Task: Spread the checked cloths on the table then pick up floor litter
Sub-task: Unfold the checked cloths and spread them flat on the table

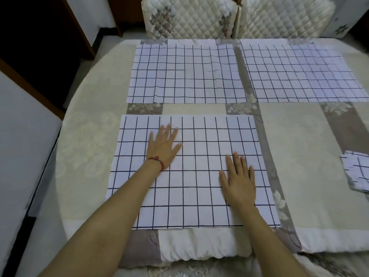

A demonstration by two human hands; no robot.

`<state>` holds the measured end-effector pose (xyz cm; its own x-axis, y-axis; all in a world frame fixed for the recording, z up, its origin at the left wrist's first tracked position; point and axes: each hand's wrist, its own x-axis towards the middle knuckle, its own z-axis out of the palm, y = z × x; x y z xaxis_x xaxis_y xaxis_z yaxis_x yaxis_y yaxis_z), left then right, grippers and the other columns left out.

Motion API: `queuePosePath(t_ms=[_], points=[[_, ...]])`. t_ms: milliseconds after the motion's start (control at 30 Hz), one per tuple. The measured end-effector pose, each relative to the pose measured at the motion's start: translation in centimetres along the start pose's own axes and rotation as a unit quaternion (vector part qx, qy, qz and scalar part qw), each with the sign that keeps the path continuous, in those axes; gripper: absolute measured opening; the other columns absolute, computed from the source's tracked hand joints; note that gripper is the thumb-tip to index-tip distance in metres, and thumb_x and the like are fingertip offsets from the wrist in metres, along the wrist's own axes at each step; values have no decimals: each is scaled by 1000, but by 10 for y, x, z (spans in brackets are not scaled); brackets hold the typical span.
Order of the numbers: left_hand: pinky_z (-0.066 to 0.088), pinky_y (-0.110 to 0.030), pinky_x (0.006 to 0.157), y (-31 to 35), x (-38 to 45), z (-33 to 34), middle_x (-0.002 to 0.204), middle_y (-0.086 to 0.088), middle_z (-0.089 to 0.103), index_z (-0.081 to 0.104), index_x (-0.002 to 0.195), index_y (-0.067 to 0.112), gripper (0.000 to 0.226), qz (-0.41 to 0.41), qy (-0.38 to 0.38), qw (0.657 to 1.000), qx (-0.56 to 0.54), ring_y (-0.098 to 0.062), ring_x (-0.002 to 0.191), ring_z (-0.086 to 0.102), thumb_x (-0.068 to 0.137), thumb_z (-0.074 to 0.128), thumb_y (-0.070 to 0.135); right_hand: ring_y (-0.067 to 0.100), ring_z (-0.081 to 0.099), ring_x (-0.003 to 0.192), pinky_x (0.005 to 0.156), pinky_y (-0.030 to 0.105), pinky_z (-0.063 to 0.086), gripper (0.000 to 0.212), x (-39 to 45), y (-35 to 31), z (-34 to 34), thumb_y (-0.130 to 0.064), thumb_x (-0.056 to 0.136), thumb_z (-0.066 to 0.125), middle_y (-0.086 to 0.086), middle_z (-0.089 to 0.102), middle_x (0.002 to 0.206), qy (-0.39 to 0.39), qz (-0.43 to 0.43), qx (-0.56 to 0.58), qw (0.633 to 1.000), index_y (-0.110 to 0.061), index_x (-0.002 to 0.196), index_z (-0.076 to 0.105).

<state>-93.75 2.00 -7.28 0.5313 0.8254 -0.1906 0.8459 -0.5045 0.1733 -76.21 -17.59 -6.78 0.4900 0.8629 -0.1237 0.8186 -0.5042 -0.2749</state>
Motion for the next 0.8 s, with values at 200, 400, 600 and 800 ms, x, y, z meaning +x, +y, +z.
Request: queuePosePath(t_ms=[200,400,600,800], points=[[-4,-53,117,-33,-12,-14,157,-10,-7,1,148,17,65,-191,53,979,-43,-27,145,-8,94,18,50,8,-11,144,118,36,-9,66,0,-1,0,-54,85,4,-9,-4,158,1,2,-3,1000,-31,147,5],[-14,-43,114,24,-81,16,148,10,-25,-14,139,33,62,43,23,998,-29,-17,143,-18,86,-2,62,6,-14,141,117,35,-12,59,0,-1,-1,-48,92,18,-9,-5,158,0,4,10,1000,-31,147,4],[-10,-45,116,14,-97,21,153,0,-18,-8,145,27,73,-115,23,993,-25,-19,144,-13,84,0,66,14,-9,145,115,35,-14,58,0,1,0,-44,96,24,-5,-5,158,0,-9,19,1000,-28,147,4],[-6,-47,116,96,-95,7,158,-10,-2,7,147,20,68,-147,67,984,-77,-27,145,-6,92,24,55,14,1,146,118,34,-4,54,2,25,-36,-33,96,35,-1,4,158,-28,-55,177,982,-20,146,18]])
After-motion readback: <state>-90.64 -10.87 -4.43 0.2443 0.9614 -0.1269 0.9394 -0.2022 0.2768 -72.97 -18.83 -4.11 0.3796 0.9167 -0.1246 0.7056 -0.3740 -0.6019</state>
